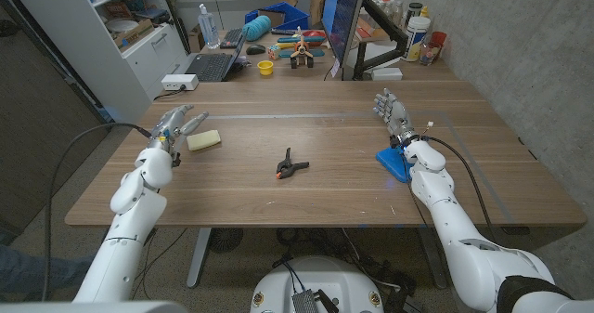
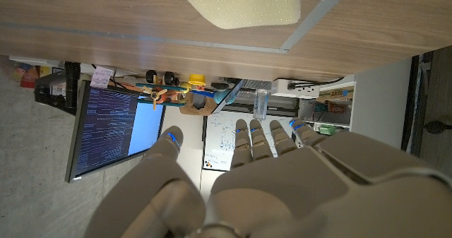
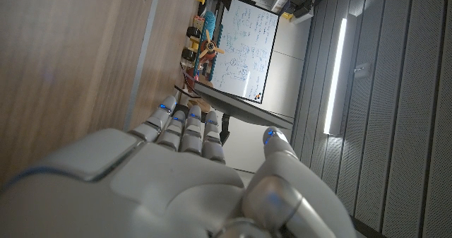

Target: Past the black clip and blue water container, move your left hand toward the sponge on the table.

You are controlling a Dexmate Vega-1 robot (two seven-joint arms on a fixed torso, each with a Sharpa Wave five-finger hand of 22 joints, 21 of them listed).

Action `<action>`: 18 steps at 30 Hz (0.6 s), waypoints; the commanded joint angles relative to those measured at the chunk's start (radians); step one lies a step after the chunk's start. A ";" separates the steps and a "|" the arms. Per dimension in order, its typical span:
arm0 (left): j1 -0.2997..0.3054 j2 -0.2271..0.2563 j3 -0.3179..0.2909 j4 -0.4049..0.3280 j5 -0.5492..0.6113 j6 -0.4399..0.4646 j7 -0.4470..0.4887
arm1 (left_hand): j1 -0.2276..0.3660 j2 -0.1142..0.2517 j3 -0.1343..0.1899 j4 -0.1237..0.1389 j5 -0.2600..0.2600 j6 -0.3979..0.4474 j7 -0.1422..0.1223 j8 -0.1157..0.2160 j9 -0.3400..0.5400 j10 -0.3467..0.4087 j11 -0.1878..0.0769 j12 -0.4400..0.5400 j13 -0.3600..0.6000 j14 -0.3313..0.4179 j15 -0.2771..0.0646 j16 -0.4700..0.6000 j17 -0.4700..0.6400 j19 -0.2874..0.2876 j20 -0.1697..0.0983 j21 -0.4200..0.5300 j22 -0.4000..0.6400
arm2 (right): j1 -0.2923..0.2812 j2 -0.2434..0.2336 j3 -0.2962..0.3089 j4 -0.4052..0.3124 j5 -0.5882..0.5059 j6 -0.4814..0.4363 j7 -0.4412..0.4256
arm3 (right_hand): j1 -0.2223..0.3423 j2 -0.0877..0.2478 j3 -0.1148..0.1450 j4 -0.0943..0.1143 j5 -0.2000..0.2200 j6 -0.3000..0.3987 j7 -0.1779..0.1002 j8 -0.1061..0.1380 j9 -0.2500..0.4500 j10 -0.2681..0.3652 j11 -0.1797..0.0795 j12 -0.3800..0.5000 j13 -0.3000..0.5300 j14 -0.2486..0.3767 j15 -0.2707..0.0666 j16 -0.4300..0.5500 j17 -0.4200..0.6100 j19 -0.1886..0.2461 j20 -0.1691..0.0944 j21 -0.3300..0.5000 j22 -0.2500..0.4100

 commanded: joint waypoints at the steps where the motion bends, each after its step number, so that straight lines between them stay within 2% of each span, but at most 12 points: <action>1: -0.026 0.030 0.068 0.040 0.049 0.050 0.013 | 0.013 0.001 -0.001 -0.006 0.006 0.015 -0.002 0.008 0.006 0.012 -0.005 0.003 0.001 0.012 -0.003 0.006 0.001 0.004 -0.004 -0.003 0.002 | 0.007 -0.001 0.009 0.013 0.003 0.005 0.015 | 0.000 0.008 -0.005 -0.001 0.006 0.011 -0.001 0.003 0.001 0.007 0.002 0.000 0.006 0.010 0.000 -0.004 0.002 0.012 -0.002 -0.002 0.004; 9: -0.043 0.038 0.094 0.068 0.061 0.070 0.019 | 0.016 0.002 -0.002 -0.007 0.007 0.020 -0.004 0.008 0.006 0.017 -0.011 0.004 0.002 0.014 -0.003 0.006 0.001 0.006 0.000 -0.006 0.002 | 0.012 -0.005 0.013 0.025 0.000 0.010 0.023 | -0.001 0.009 -0.005 -0.002 0.006 0.011 -0.001 0.003 0.001 0.006 0.002 0.000 0.006 0.011 0.000 -0.004 0.002 0.013 -0.001 -0.005 0.004; 18: -0.065 0.036 0.114 0.111 0.057 0.100 0.022 | 0.018 0.003 -0.002 -0.008 0.008 0.029 -0.013 0.009 0.006 0.022 -0.009 0.005 0.002 0.018 0.000 0.007 0.002 0.010 -0.005 -0.008 0.003 | 0.009 -0.007 0.013 0.006 -0.004 -0.002 0.021 | -0.001 0.009 -0.006 -0.002 0.006 0.012 -0.002 0.002 0.001 0.006 0.002 -0.001 0.006 0.011 0.001 -0.004 0.002 0.014 -0.001 -0.008 0.004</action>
